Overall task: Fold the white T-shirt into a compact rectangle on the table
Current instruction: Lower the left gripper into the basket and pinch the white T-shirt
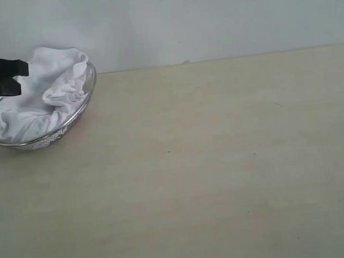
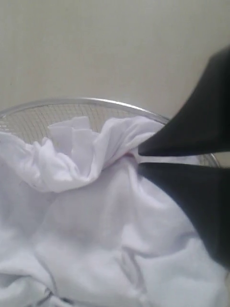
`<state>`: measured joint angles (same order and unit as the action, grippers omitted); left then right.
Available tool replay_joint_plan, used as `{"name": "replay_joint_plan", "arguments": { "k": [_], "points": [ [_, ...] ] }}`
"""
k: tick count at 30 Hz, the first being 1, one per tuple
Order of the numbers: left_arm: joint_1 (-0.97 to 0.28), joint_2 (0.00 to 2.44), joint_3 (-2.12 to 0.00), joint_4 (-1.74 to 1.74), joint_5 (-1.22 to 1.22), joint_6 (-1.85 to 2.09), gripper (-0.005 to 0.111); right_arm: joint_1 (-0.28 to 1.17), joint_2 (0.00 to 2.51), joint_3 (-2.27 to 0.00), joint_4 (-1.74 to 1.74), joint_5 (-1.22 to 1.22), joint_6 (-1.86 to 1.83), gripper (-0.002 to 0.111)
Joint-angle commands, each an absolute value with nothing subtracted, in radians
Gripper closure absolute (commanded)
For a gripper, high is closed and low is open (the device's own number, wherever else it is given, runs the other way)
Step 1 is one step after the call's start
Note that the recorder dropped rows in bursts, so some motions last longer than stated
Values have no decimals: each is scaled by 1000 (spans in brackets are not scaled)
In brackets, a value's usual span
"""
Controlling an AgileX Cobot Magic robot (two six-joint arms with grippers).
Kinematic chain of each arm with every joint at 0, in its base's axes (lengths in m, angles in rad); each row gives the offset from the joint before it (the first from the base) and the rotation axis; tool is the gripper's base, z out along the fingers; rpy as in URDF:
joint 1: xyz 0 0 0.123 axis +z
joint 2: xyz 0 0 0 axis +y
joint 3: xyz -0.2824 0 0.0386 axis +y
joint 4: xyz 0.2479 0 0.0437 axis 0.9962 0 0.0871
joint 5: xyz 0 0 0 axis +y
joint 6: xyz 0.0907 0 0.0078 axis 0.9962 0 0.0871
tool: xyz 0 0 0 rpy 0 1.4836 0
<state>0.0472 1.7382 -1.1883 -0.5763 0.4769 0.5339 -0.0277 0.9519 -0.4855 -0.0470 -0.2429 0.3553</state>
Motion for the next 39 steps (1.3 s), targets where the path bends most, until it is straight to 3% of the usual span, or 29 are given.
{"name": "replay_joint_plan", "arguments": {
  "k": [1,16,20,25,39],
  "points": [
    [49,1766,-1243,-639,458,583,102,-31,953,-491,-54,-254,360,109],
    [49,1953,-1410,-605,397,583,101,19,1063,-491,-59,-272,343,109],
    [52,1998,-1474,-571,431,607,80,54,1139,-491,-61,-270,334,109],
    [60,2027,-1523,-557,435,544,40,58,1231,-491,-61,-272,315,109],
    [62,2168,-1531,-555,412,502,32,58,1305,-491,-78,-326,304,109]
  ]
}}
